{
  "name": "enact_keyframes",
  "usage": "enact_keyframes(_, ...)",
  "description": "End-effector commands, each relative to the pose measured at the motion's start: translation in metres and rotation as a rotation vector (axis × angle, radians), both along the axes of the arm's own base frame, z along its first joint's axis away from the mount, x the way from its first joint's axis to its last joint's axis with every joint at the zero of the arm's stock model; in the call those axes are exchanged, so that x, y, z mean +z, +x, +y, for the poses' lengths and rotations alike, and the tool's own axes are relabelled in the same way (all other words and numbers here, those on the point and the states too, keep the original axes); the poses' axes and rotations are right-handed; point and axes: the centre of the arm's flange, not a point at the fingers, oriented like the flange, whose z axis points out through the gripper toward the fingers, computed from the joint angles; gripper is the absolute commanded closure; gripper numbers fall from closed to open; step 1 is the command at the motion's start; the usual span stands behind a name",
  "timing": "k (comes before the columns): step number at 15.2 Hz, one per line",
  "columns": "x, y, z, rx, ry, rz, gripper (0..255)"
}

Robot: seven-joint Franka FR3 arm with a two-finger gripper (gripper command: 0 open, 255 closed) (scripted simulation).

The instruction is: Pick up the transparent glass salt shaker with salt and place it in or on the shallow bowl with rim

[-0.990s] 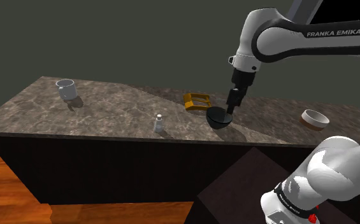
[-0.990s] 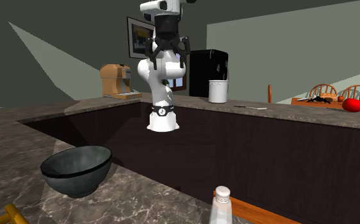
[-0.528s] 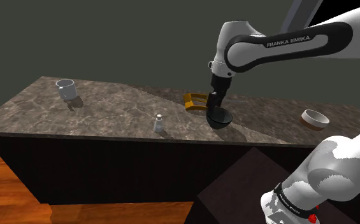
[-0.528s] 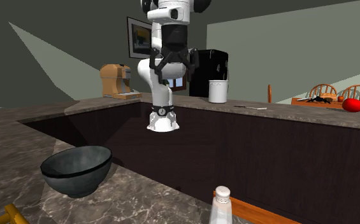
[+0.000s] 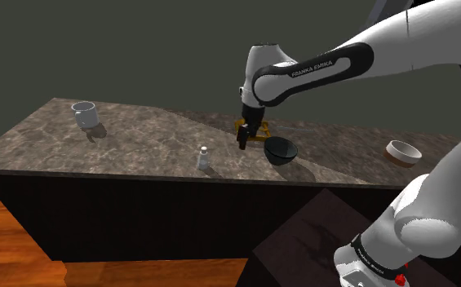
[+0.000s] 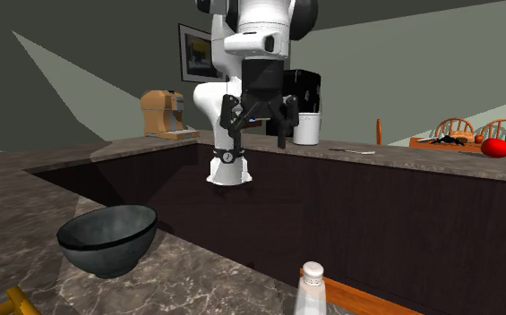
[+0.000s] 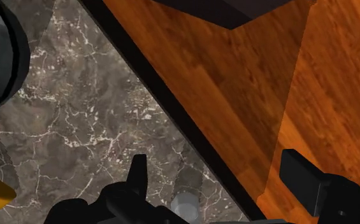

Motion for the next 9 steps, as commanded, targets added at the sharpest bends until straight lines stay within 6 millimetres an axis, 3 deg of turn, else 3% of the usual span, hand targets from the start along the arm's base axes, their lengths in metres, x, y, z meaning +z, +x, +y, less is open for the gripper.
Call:
enact_keyframes(1, -0.014, 0.020, 0.008, 0.017, -0.005, -0.011, 0)
enact_keyframes(9, -0.067, 0.100, 0.043, 0.083, -0.029, -0.051, 0)
